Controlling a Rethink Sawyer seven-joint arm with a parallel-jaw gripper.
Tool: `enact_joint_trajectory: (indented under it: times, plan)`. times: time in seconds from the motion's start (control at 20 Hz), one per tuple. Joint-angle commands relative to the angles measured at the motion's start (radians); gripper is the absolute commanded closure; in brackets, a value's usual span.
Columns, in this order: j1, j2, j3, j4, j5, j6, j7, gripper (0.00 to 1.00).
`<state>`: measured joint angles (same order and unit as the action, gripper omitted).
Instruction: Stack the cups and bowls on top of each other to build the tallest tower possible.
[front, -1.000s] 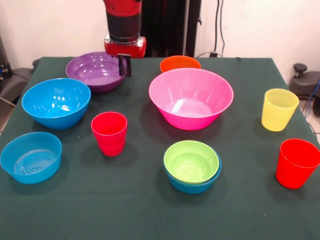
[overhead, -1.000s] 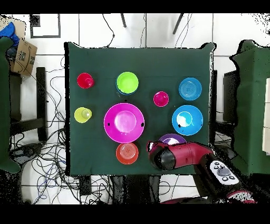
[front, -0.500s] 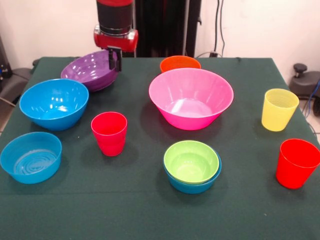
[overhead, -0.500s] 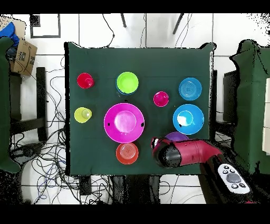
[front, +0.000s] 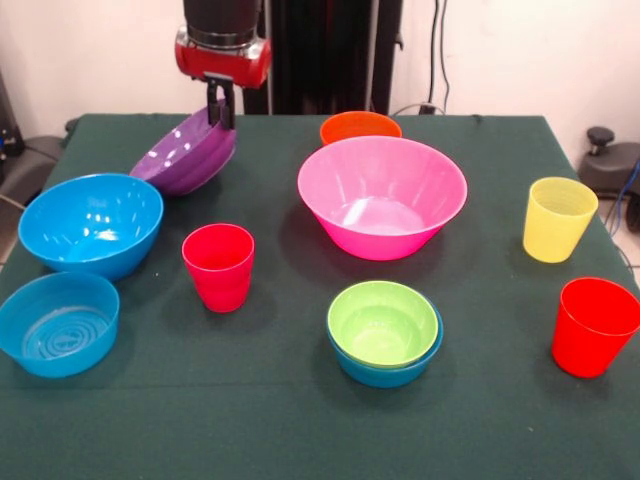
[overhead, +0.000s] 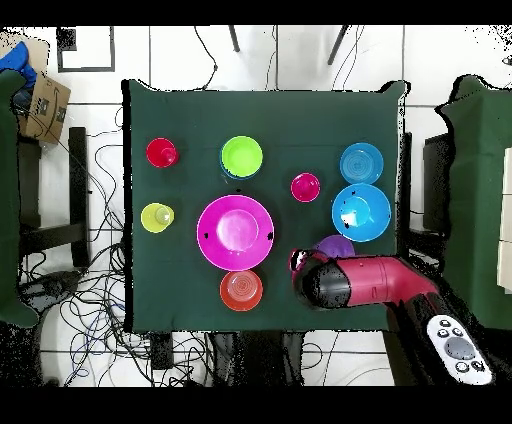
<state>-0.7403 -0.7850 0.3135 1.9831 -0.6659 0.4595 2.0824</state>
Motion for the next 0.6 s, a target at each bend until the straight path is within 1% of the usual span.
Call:
enact_joint_trajectory:
  times: [0.05, 0.3, 0.6]
  plan:
    - [-0.002, -0.107, 0.145, 0.048, 0.091, 0.152, -0.165, 1.0]
    - [-0.003, -0.139, 0.168, 0.052, 0.133, 0.192, -0.164, 1.0]
    - [-0.004, -0.224, 0.205, 0.076, 0.216, 0.262, -0.164, 1.0]
